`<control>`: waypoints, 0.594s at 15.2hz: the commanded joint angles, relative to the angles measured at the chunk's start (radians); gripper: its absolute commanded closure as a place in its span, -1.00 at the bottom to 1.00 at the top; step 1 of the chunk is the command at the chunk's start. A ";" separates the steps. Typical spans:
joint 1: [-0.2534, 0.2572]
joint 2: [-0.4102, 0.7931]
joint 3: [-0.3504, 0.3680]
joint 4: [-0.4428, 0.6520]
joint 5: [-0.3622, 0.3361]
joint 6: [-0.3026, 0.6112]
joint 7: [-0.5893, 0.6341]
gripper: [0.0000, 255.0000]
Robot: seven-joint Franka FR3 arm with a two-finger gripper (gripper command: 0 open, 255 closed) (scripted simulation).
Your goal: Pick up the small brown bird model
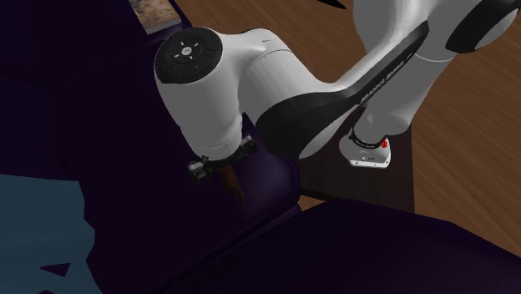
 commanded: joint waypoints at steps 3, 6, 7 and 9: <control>0.005 0.012 0.001 -0.040 -0.011 0.047 0.020 -1.00; 0.004 0.015 0.000 -0.086 -0.014 0.095 0.024 -1.00; 0.004 0.014 0.000 -0.087 -0.014 0.095 0.024 -1.00; 0.005 0.019 0.000 -0.083 -0.018 0.094 0.026 1.00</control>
